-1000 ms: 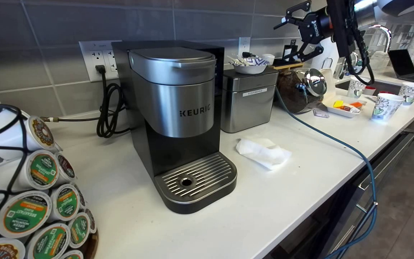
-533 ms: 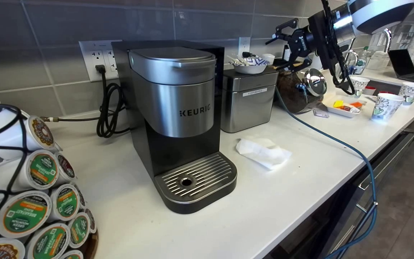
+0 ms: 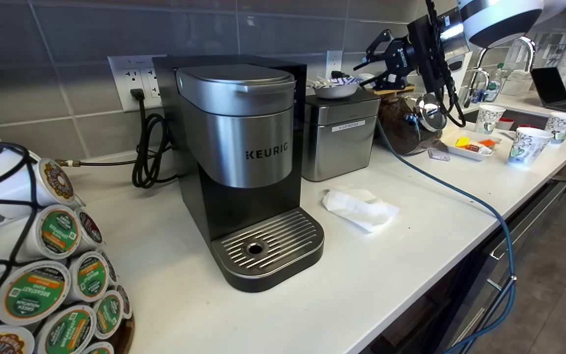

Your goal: Move the blue and white plate to the counter

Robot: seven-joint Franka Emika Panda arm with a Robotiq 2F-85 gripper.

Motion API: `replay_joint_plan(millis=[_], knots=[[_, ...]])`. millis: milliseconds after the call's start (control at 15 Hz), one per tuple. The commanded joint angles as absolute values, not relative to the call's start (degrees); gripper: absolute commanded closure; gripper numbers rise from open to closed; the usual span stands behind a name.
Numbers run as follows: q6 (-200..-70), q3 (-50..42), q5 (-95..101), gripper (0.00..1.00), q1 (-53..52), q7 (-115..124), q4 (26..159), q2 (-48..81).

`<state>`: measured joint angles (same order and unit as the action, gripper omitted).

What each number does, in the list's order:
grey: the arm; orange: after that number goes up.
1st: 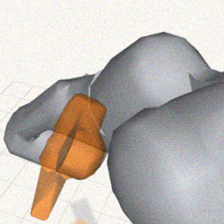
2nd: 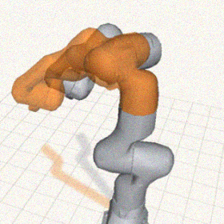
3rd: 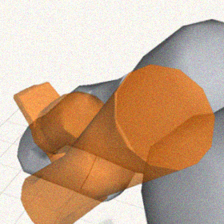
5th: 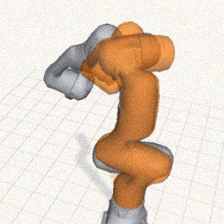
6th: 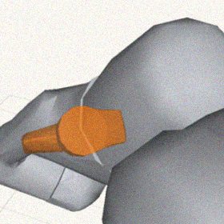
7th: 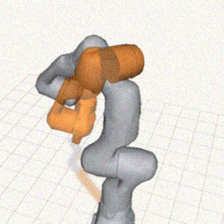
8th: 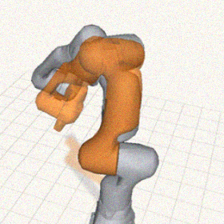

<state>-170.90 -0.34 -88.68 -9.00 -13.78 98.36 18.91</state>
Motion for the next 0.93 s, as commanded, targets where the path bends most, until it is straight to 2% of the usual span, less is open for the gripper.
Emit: replay_joint_plan(millis=[0, 133, 400, 600, 867], knots=[[-172.0, -0.9, -86.9, 0.91, -9.3, -10.9, 96.7, 20.9], [-172.0, -1.3, -86.2, 1.0, -9.4, -9.9, 96.7, 21.5], [-171.6, -2.1, -82.4, 1.0, -9.8, -6.7, 99.0, 20.5], [-168.1, -2.4, -78.8, 1.0, -9.3, -6.0, 104.7, 15.1], [-154.3, -3.1, -76.0, 1.0, -7.0, -7.5, 116.6, 3.3]])
